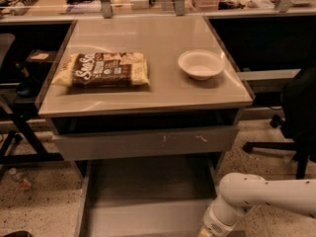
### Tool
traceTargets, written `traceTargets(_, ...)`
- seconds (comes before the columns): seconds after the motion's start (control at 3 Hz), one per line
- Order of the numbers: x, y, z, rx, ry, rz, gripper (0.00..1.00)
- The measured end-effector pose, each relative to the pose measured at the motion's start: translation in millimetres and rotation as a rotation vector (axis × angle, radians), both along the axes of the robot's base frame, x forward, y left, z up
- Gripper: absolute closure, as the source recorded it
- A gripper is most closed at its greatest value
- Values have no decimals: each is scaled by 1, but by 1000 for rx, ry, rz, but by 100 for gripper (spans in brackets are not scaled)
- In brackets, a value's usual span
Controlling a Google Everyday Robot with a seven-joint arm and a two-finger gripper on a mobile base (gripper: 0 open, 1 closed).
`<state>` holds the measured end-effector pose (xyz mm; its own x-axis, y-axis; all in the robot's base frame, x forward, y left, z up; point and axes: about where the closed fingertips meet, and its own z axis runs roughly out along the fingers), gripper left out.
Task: Open middle drawer
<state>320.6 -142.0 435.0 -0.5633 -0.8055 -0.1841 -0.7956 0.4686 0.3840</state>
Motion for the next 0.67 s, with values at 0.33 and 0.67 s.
traceTargets(0.33,-9,-4,4,-7,1,-13,100)
traceTargets(0.67,-9,-4,5,-7,1,-13,82)
